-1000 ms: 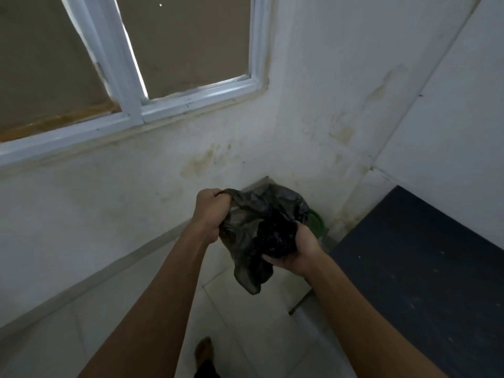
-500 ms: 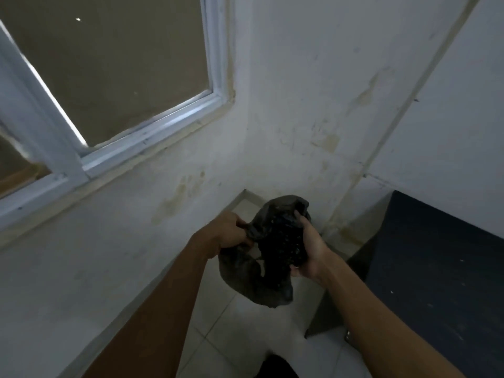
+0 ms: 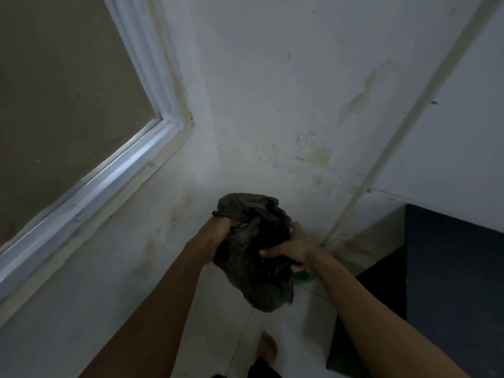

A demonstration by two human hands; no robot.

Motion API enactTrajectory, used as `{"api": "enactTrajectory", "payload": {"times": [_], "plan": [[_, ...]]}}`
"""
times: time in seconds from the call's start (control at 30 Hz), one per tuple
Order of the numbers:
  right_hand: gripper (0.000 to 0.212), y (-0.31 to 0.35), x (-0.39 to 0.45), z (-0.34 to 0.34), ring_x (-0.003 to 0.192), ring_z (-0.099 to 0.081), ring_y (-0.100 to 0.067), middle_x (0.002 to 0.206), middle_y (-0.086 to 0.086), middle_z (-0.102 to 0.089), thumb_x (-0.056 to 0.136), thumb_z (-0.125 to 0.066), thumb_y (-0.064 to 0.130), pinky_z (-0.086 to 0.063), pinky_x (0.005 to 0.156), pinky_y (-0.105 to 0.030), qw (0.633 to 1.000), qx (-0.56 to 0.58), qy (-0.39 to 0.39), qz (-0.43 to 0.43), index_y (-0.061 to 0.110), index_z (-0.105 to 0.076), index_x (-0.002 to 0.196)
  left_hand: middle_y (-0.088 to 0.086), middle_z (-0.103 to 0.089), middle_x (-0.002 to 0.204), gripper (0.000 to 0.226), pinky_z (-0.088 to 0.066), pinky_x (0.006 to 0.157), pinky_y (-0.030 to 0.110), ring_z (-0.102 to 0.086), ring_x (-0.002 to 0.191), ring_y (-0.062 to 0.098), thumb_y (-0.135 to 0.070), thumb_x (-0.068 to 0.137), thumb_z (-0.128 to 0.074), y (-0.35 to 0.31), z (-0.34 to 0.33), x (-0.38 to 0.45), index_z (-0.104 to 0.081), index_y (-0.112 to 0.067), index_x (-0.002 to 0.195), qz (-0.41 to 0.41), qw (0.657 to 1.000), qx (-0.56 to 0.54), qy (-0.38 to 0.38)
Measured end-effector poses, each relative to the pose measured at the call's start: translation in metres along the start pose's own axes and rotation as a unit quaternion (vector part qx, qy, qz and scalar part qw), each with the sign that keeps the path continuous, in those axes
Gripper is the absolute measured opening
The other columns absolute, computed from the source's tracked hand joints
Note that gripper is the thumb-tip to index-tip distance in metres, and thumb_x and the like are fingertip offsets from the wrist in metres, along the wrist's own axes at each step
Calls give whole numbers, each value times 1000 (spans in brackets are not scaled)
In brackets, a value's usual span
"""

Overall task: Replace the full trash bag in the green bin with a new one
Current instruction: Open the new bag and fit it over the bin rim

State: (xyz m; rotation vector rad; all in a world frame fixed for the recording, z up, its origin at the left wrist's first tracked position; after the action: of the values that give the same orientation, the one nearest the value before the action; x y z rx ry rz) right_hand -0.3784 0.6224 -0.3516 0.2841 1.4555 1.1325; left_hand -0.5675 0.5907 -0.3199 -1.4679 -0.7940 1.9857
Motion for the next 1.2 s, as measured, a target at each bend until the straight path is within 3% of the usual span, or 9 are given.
{"api": "enactTrajectory", "payload": {"times": [0.1, 0.33, 0.47, 0.53, 0.6, 0.73, 0.8, 0.93, 1.2], "plan": [[43, -2, 35, 32, 79, -55, -25, 98, -11, -55, 76, -73, 26, -44, 43, -27, 984, -125, -126, -6, 11, -44, 104, 20, -62, 94, 23, -52, 78, 42, -60, 84, 34, -20, 96, -51, -17, 5, 37, -62, 0, 91, 14, 999, -4, -49], [25, -9, 76, 79, 123, -41, -39, 135, -20, -42, 90, -36, 28, -39, 101, -44, 940, -269, -150, -143, 12, -53, 102, 13, -61, 86, 8, -44, 70, 32, -58, 83, 24, -15, 85, -64, -49, -14, 101, -58, -9, 85, -106, 986, 124, 16], [25, -22, 116, 87, 76, -57, -31, 86, -17, -59, 93, -44, 12, -51, 66, -37, 968, -32, -210, -134, 8, -48, 69, -12, -49, 96, 91, -42, 80, 16, -51, 85, 2, -16, 76, -79, -69, -47, 118, -16, -20, 141, -215, 944, 201, 152], [15, -29, 130, 86, 91, -63, -40, 104, -23, -64, 94, -48, 9, -55, 82, -55, 942, 172, -246, -148, -1, -59, 95, -15, -44, 92, 94, -43, 70, 8, -49, 80, -3, -13, 74, -79, -75, -57, 132, -14, -21, 142, -268, 923, 230, 150], [22, -31, 136, 85, 105, -60, -43, 122, -21, -59, 96, -49, 2, -49, 91, -62, 881, 332, -297, -159, -4, -55, 116, -11, -52, 91, 79, -53, 75, 24, -57, 80, 8, -30, 70, -77, -78, -63, 145, -26, -30, 129, -286, 919, 230, 146], [19, -43, 149, 77, 87, -61, -37, 105, -20, -59, 97, -47, 7, -58, 56, -41, 820, 422, -325, -209, 0, -54, 113, -4, -63, 73, 13, -46, 57, 28, -62, 71, 18, -37, 70, -61, -79, -70, 186, -56, -27, 75, -279, 908, 299, 86], [28, -54, 160, 71, 81, -61, -33, 107, -23, -63, 93, -50, 18, -55, 54, -35, 820, 425, -306, -233, -1, -58, 111, -1, -63, 68, 25, -46, 58, 28, -63, 72, 23, -45, 75, -53, -72, -78, 208, -59, -24, 63, -249, 910, 320, 86], [39, -80, 164, 62, 91, -60, -29, 97, -11, -59, 96, -45, 49, -48, 69, -29, 844, 369, -263, -286, 11, -52, 104, 16, -68, 106, 49, -52, 90, 44, -64, 97, 33, -45, 87, -40, -42, -103, 252, -68, -9, 103, -111, 919, 353, 136], [47, -164, 205, 65, 92, -56, -34, 103, -14, -55, 96, -34, 58, -53, 75, -46, 854, 360, -174, -333, 18, -45, 120, 4, -67, 111, 74, -52, 91, 42, -65, 93, 28, -77, 68, -39, -4, -151, 323, -67, -23, 111, -5, 945, 292, 149]]}}
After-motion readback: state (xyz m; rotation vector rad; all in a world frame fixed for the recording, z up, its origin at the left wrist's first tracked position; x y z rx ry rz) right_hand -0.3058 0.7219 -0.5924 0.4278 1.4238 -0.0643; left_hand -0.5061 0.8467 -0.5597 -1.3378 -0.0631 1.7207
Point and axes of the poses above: each hand's wrist, its own x-axis towards the middle knuckle, its own z-axis out of the back of the hand, y = z × x, the point moved 4 cm from there along x, towards the middle knuckle
